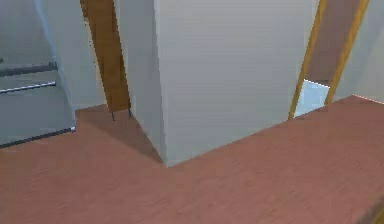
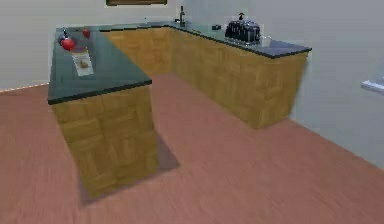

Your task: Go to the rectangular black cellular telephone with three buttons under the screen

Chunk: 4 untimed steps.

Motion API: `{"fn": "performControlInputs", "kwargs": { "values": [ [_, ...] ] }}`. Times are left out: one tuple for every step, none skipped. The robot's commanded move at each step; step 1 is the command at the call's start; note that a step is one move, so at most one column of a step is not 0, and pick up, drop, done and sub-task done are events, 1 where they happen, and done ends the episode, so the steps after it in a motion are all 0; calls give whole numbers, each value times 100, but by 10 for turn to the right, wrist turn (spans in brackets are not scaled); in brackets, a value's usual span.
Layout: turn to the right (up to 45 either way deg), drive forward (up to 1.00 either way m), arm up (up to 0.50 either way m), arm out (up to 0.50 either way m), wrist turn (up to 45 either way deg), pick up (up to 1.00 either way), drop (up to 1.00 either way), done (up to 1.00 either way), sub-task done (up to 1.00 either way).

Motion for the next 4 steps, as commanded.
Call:
{"fn": "performControlInputs", "kwargs": {
  "values": [
    [240, 0, 0, 0, 0, 0, 0, 0, 0],
    [0, 100, 0, 0, 0, 0, 0, 0, 0],
    [0, 20, 0, 0, 0, 0, 0, 0, 0],
    [330, 0, 0, 0, 0, 0, 0, 0, 0]
  ]
}}
